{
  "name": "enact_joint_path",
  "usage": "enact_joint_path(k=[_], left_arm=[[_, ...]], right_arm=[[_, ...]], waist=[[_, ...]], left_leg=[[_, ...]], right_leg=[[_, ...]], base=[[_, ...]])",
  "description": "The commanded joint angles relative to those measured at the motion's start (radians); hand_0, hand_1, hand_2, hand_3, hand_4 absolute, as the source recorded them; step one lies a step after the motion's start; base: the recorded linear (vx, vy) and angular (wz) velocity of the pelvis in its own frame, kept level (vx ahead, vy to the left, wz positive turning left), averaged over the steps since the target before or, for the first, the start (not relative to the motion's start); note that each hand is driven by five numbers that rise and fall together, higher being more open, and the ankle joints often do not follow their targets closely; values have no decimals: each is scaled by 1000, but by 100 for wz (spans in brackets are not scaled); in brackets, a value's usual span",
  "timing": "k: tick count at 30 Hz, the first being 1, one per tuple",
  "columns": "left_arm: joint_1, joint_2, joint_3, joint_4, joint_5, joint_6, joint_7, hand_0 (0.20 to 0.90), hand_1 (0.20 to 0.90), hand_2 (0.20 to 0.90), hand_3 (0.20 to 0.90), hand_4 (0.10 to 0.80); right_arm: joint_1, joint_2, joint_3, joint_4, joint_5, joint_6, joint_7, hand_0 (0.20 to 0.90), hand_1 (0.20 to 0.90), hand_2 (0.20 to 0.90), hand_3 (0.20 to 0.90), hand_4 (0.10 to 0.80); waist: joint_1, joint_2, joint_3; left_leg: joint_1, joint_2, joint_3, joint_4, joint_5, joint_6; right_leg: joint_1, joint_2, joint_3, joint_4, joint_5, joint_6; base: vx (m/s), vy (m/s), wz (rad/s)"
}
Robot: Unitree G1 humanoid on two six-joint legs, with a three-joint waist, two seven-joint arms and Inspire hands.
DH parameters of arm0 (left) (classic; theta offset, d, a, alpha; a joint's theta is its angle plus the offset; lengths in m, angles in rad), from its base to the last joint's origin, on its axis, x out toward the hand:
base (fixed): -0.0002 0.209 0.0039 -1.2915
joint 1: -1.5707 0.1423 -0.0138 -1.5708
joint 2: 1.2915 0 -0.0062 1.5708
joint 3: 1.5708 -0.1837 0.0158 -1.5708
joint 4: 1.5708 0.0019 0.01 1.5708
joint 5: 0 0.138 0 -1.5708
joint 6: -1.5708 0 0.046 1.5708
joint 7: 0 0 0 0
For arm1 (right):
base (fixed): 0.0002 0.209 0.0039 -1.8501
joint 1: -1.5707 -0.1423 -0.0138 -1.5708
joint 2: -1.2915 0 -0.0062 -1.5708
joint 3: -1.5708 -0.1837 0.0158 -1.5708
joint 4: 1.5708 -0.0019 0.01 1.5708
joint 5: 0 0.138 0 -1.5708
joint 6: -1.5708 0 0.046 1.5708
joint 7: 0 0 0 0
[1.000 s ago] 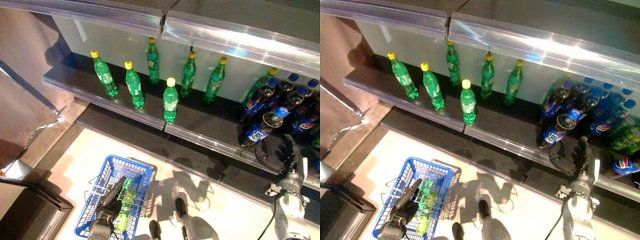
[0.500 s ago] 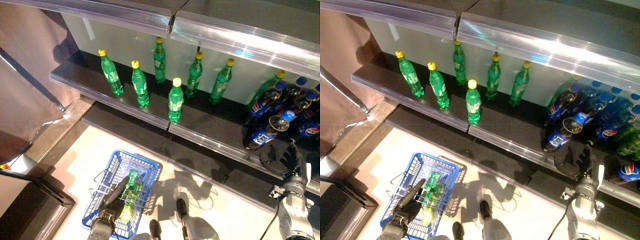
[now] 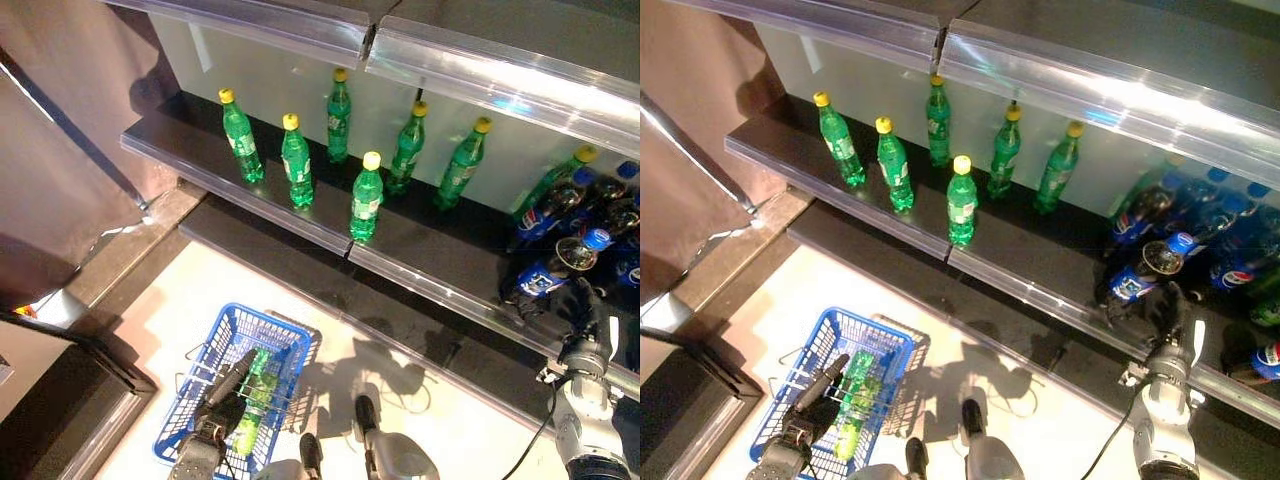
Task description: Pick up the drink and place into the basket.
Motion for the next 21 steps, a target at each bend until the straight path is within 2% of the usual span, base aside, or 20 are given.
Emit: enact_joint_path(k=[1, 21], left_arm=[[-103, 169, 3, -123, -15, -107, -181, 300, 300, 300, 200, 100], [-121, 217, -4, -114, -39, -83, -197, 300, 300, 300, 200, 100]], right_arm=[[-81, -155, -62, 29, 73, -50, -20, 900, 900, 900, 900, 800], [-163, -214, -98, 138, 201, -76, -62, 900, 900, 900, 900, 800]], waist=[[30, -10, -103], [62, -11, -72]], left_leg=[[-167, -26, -101, 140, 16, 4], [-203, -34, -120, 164, 10, 6]], right_leg=[[-5, 14, -65, 101, -76, 46], [-19, 21, -88, 119, -90, 38]], base=[[27, -13, 5], [10, -6, 1]])
